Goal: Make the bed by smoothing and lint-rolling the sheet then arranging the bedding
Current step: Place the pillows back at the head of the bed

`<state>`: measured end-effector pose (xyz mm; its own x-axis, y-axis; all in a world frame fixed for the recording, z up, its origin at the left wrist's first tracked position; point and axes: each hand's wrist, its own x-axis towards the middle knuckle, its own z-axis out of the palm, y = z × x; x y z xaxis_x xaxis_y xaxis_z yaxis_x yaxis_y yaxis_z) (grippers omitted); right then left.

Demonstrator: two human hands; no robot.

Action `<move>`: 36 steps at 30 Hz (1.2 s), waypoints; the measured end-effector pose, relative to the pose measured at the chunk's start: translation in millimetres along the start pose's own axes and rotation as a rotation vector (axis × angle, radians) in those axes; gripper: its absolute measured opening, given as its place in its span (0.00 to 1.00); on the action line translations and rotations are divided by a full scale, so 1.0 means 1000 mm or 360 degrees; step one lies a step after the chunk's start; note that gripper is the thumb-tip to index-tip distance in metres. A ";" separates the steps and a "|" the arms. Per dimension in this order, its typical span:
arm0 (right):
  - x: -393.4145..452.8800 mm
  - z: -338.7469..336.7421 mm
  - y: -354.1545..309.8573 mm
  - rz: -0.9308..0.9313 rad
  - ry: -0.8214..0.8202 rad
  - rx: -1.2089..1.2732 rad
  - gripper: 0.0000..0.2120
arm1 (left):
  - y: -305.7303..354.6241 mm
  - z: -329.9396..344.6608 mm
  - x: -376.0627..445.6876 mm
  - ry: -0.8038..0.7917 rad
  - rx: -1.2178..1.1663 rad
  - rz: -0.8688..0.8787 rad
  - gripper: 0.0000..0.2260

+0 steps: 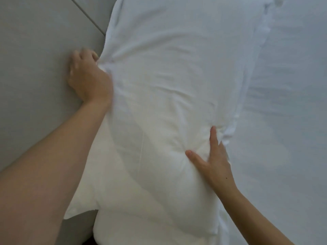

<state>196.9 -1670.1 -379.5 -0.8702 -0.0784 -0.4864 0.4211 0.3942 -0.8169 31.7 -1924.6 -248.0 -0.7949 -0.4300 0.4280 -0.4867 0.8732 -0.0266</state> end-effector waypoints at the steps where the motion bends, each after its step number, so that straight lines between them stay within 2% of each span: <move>1: -0.008 0.004 0.003 0.0021 0.0032 0.0002 0.46 | -0.001 0.002 -0.006 -0.0029 -0.0052 0.0001 0.13; 5: -0.052 0.032 0.024 0.0054 0.0150 -0.0013 0.40 | 0.008 0.006 -0.054 -0.0190 -0.0264 0.0182 0.20; 8: -0.095 0.054 0.048 0.0067 0.0075 -0.0103 0.45 | 0.037 0.008 -0.126 -0.0294 -0.0351 0.0787 0.18; 10: -0.125 0.069 0.081 -0.0082 0.0068 -0.0335 0.49 | 0.048 0.010 -0.191 -0.0396 -0.0325 0.1270 0.20; 12: -0.157 0.078 0.115 -0.0226 -0.0018 -0.0590 0.44 | 0.039 0.011 -0.255 -0.0601 -0.0269 0.1530 0.21; 14: -0.187 0.083 0.153 -0.0475 -0.0036 -0.0833 0.28 | 0.019 0.010 -0.305 -0.0740 -0.0261 0.1571 0.21; 15: -0.199 0.085 0.172 -0.0663 0.0058 -0.0971 0.20 | 0.008 0.009 -0.325 -0.0789 -0.0267 0.1601 0.21; 17: -0.213 0.081 0.189 -0.0856 0.0017 -0.1152 0.19 | -0.011 0.008 -0.364 -0.0913 -0.0247 0.1795 0.23; 19: -0.221 0.076 0.193 -0.0879 0.0009 -0.1010 0.21 | -0.027 0.004 -0.401 -0.1000 -0.0157 0.1982 0.24; 22: -0.223 0.043 0.175 -0.0716 0.0079 -0.0764 0.14 | -0.043 -0.008 -0.438 -0.1147 -0.0045 0.1890 0.25; 24: -0.227 0.013 0.169 -0.0490 -0.0006 -0.0738 0.18 | -0.045 -0.023 -0.450 -0.1241 0.0037 0.1839 0.25; 26: -0.238 -0.018 0.158 -0.0227 -0.0145 -0.0772 0.20 | -0.047 -0.044 -0.458 -0.1526 0.0122 0.1848 0.27; 28: -0.247 -0.047 0.135 -0.0057 -0.0258 -0.0809 0.16 | -0.043 -0.075 -0.458 -0.1954 0.0199 0.1792 0.28; 30: -0.259 -0.076 0.118 0.0105 -0.0327 -0.0831 0.17 | -0.034 -0.111 -0.448 -0.2176 0.0136 0.1676 0.25; 32: -0.273 -0.109 0.094 0.0181 -0.0317 -0.0780 0.18 | -0.025 -0.151 -0.443 -0.2220 0.0150 0.1570 0.22; 33: -0.281 -0.127 0.082 0.0189 -0.0285 -0.0761 0.19 | -0.017 -0.174 -0.441 -0.2261 0.0089 0.1386 0.21; 36: -0.312 -0.187 0.051 0.0260 -0.0271 -0.0716 0.21 | 0.008 -0.241 -0.433 -0.2081 -0.0214 0.0959 0.19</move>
<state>441.5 -1454.5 -211.3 -0.7323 -0.1161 -0.6710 0.3639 0.7662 -0.5297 458.8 -1676.1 -215.7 -0.6550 0.1703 -0.7362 0.0140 0.9768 0.2135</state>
